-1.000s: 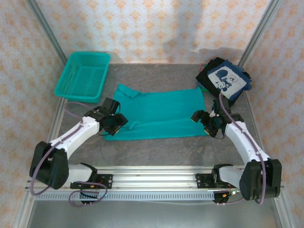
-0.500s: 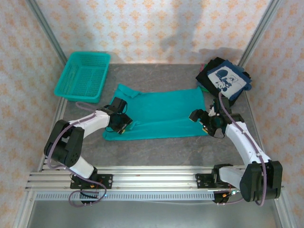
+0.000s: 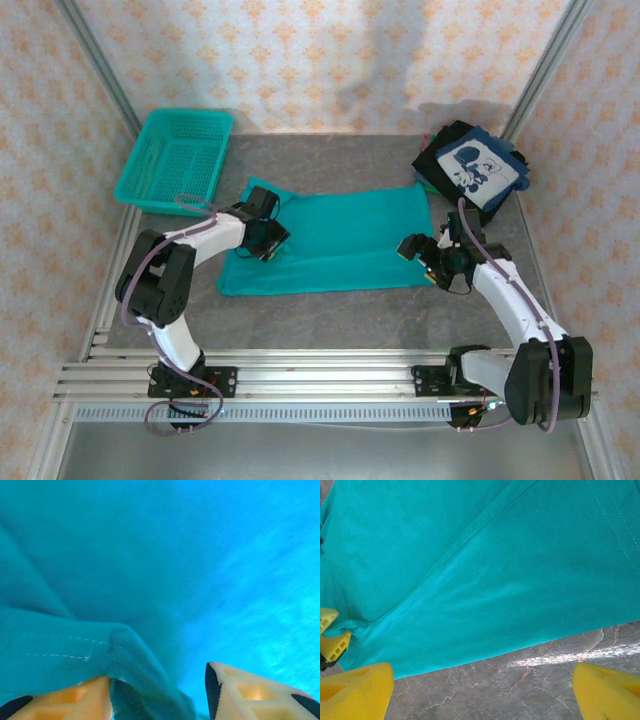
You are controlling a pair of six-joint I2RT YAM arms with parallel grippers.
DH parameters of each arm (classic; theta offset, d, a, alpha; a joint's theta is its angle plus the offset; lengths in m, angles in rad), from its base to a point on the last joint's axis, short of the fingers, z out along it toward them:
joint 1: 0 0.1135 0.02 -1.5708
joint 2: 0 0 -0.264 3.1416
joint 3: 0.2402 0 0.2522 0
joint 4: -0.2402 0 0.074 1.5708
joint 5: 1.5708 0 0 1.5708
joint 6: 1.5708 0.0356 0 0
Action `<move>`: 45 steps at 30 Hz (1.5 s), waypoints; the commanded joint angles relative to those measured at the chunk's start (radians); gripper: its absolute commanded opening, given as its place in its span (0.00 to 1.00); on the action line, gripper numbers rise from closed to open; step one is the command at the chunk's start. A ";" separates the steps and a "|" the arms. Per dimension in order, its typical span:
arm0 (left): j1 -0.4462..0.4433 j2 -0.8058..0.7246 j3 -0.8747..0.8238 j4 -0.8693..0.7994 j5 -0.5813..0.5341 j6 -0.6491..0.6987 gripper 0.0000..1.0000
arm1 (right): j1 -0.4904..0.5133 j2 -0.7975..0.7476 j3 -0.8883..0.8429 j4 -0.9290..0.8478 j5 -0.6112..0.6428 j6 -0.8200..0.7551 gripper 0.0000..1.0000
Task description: Fold and stack the t-shirts
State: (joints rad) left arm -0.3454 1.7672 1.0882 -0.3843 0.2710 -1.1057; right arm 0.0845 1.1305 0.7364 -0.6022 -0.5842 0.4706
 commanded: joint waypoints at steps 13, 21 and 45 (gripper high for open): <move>0.003 -0.011 0.309 -0.236 -0.170 0.204 0.64 | 0.005 0.015 -0.014 0.002 0.032 -0.012 0.91; 0.005 -0.238 0.156 -0.309 -0.238 0.240 0.67 | 0.005 0.082 0.031 0.001 0.075 -0.040 0.85; 0.049 -0.216 -0.368 -0.099 -0.204 0.136 0.13 | 0.004 0.352 -0.034 0.084 0.220 0.045 0.14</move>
State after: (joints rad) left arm -0.3046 1.5589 0.7929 -0.4244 0.0883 -0.9413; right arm 0.0845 1.5154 0.7517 -0.4690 -0.4332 0.4892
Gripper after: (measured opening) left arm 0.134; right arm 0.142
